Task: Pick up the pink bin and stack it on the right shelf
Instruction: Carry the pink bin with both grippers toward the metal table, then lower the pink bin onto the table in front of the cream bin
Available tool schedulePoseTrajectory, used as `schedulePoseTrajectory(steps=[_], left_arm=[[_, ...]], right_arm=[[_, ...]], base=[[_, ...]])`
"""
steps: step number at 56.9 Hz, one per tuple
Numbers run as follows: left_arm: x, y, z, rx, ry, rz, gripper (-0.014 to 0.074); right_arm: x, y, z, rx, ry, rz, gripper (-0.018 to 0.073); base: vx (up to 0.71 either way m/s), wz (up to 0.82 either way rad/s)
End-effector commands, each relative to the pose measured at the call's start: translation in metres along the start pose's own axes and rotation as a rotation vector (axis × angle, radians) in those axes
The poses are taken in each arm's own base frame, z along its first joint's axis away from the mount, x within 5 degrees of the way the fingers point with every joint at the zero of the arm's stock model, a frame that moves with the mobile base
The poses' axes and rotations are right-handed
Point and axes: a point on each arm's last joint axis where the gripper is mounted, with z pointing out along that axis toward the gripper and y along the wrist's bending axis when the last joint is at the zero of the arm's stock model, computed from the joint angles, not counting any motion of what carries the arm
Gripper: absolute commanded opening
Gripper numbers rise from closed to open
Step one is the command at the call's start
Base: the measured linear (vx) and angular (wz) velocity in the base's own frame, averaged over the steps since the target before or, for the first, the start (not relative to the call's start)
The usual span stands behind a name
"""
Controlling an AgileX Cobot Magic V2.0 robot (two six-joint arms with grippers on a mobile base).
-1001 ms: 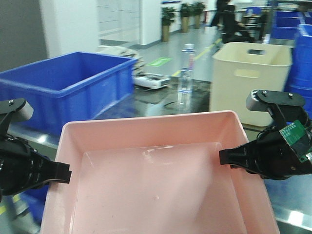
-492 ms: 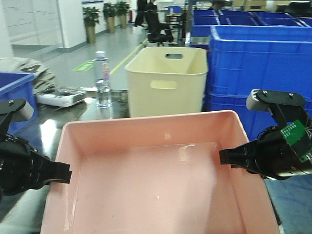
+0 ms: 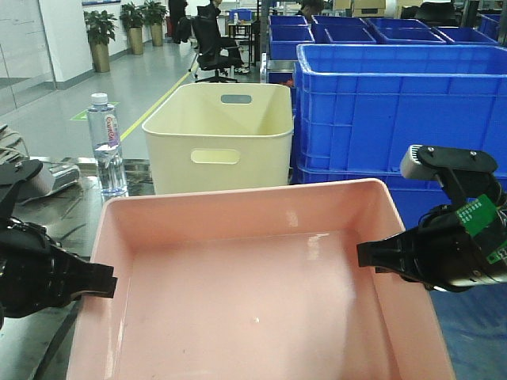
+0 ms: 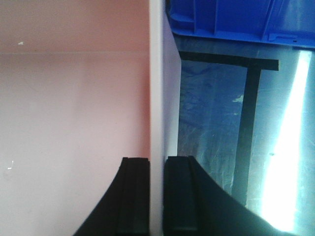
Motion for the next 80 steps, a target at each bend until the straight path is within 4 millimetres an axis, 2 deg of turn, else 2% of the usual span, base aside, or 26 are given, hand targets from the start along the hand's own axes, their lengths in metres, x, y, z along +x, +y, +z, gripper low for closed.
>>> schedulePoseTrajectory(steps=[1,62,67,80], left_arm=[[-0.012,-0.003,-0.016,-0.016,-0.116,0.046,-0.0005],[-0.014,-0.001,-0.013,-0.022,-0.123,0.043,-0.0005],[-0.014,0.004,-0.005,-0.067,-0.103,0.077,-0.0005],[-0.02,0.019,0.026,-0.142,-0.083,0.066,0.0]], right_arm=[[-0.017,0.001,-0.021,-0.016,-0.156,-0.004,-0.0008],[-0.016,0.001,-0.021,-0.019,-0.145,0.005,-0.0008],[-0.015,0.001,-0.013,-0.024,-0.111,0.046,-0.0008],[-0.008,-0.001,0.023,-0.011,0.006,0.085,-0.0006]], base=[[0.11,-0.06],[0.02,-0.02],[0.0,0.0],[0.0,0.0]])
